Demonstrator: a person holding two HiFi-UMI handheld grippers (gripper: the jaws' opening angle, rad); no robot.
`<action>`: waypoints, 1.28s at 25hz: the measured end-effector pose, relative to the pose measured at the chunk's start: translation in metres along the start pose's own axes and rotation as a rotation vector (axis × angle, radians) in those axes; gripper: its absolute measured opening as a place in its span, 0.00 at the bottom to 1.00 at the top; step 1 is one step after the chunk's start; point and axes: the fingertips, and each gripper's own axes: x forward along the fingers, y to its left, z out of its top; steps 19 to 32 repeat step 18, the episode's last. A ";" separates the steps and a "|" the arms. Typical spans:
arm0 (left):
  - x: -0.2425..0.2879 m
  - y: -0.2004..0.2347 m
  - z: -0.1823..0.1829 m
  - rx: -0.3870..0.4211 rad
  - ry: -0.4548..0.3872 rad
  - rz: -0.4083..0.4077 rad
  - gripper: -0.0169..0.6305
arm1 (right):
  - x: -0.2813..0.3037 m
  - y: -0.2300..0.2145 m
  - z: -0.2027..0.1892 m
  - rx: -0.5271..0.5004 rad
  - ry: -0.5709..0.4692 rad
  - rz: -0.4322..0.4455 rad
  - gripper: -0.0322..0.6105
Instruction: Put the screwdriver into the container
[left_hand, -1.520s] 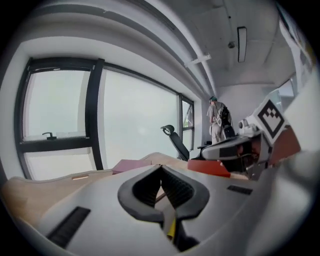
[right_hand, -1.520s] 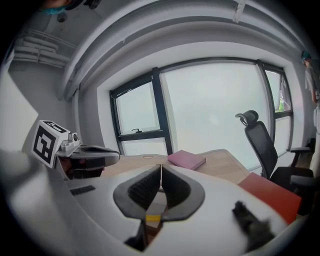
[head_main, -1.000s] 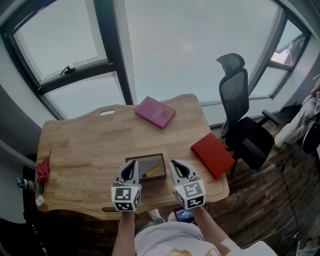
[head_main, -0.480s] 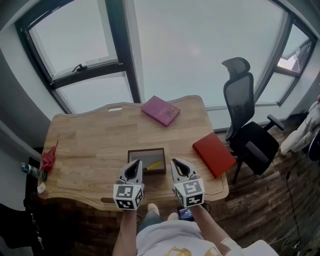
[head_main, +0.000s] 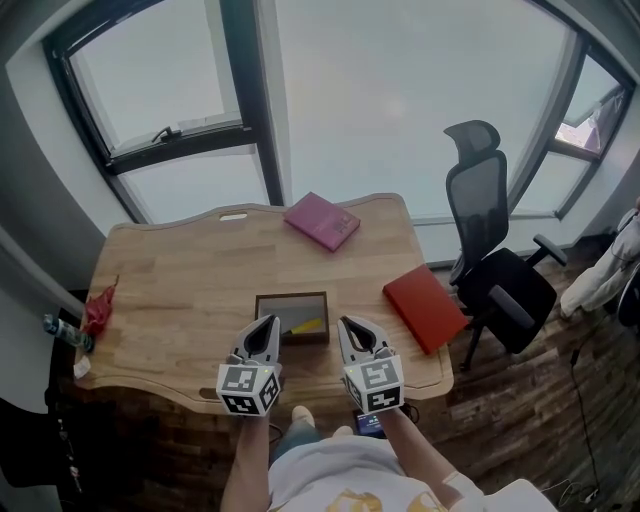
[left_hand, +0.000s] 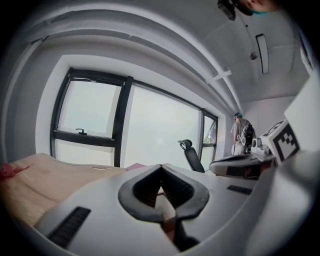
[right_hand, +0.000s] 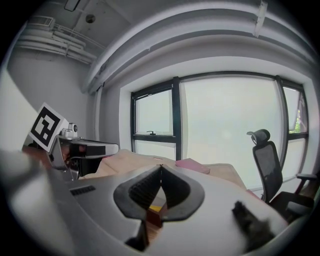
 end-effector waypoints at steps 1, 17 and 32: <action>0.000 0.001 -0.001 -0.001 0.003 0.003 0.05 | 0.000 0.001 0.001 -0.001 -0.003 0.001 0.10; -0.007 -0.003 -0.003 0.034 0.011 -0.035 0.05 | -0.002 0.009 0.001 0.020 -0.011 0.003 0.10; -0.007 -0.001 -0.004 0.033 0.013 -0.031 0.05 | -0.002 0.009 0.001 0.020 -0.011 0.001 0.10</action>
